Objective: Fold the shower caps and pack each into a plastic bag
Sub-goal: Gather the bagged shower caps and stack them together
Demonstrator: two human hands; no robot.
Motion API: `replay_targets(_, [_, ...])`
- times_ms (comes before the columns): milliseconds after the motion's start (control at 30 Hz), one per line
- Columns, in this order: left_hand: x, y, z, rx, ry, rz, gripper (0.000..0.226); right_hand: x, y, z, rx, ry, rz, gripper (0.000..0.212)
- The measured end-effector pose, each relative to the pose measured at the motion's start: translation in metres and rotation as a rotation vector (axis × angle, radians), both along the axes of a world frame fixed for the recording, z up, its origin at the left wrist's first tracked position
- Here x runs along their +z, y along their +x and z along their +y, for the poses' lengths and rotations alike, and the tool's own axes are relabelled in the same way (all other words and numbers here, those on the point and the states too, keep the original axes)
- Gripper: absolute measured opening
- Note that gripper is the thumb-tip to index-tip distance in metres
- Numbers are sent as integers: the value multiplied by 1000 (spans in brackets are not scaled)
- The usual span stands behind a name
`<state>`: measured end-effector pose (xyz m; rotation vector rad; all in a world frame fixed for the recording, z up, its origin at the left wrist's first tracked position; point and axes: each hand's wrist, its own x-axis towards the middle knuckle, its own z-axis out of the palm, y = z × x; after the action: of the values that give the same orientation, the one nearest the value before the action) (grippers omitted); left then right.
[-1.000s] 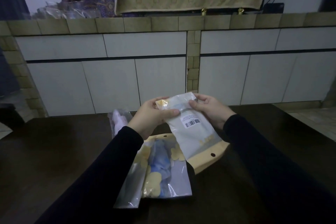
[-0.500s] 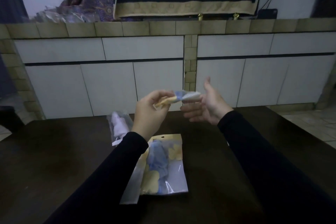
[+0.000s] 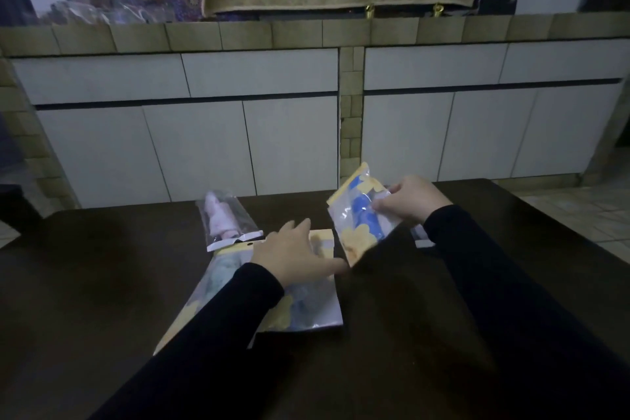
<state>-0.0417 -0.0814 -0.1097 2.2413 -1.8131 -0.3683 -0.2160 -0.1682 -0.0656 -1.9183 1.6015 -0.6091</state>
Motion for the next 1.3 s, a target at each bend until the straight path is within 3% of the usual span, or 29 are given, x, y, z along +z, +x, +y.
replay_targets(200, [-8, -4, 5, 118, -149, 158, 59, -1, -16, 10, -45, 86, 151, 46])
replay_targets(333, [-4, -6, 11, 181, -223, 269, 48, -7, -14, 16, -2, 177, 204, 64])
replay_targets(567, [-2, -4, 13, 235, -255, 307, 56, -11, -8, 26, 96, 255, 291, 46])
replay_targets(733, [1, 0, 12, 256, -264, 336, 15, -7, -14, 28, 72, 263, 307, 51])
replay_targets(767, [2, 2, 11, 259, -271, 353, 14, -8, -13, 28, 80, 261, 313, 50])
replay_targets(867, [3, 0, 10, 268, -301, 382, 44, -14, -4, 29, 139, 266, 317, 43])
replay_targets(967, [0, -8, 10, 247, -242, 347, 44, -18, 3, 31, 158, 253, 321, 39])
replay_targets(1133, [-4, -14, 11, 157, -162, 97, 60, -16, 0, 32, 145, 279, 321, 39])
replay_targets(1300, [6, -21, 9, 118, -162, 120, 59, -16, -3, 30, 123, 200, 312, 49])
